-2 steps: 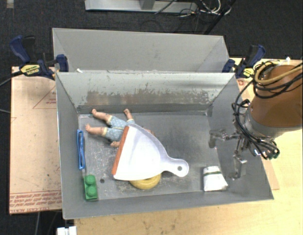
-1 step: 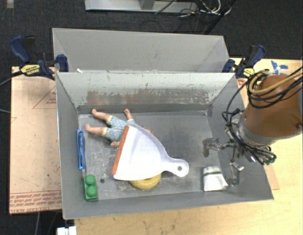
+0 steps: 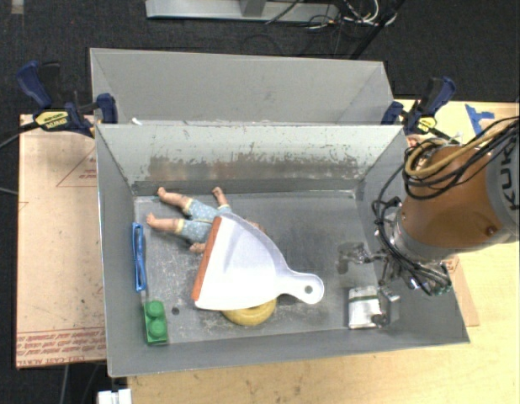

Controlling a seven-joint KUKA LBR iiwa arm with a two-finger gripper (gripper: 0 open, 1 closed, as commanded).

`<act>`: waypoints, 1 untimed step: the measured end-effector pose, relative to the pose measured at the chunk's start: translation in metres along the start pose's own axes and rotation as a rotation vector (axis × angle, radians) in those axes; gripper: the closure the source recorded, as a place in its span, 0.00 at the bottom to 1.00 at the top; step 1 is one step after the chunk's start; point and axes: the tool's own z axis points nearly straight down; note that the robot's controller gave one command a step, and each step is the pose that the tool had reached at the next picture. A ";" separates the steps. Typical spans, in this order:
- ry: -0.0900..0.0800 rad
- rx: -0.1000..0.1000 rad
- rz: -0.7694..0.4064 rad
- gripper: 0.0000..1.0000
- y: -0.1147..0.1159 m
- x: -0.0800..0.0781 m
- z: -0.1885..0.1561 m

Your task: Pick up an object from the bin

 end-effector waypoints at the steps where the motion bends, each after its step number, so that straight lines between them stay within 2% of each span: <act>1: 0.007 -0.009 -0.414 1.00 0.033 0.001 0.034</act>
Offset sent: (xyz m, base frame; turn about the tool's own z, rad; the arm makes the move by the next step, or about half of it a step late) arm 0.0000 0.0000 0.0000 0.0000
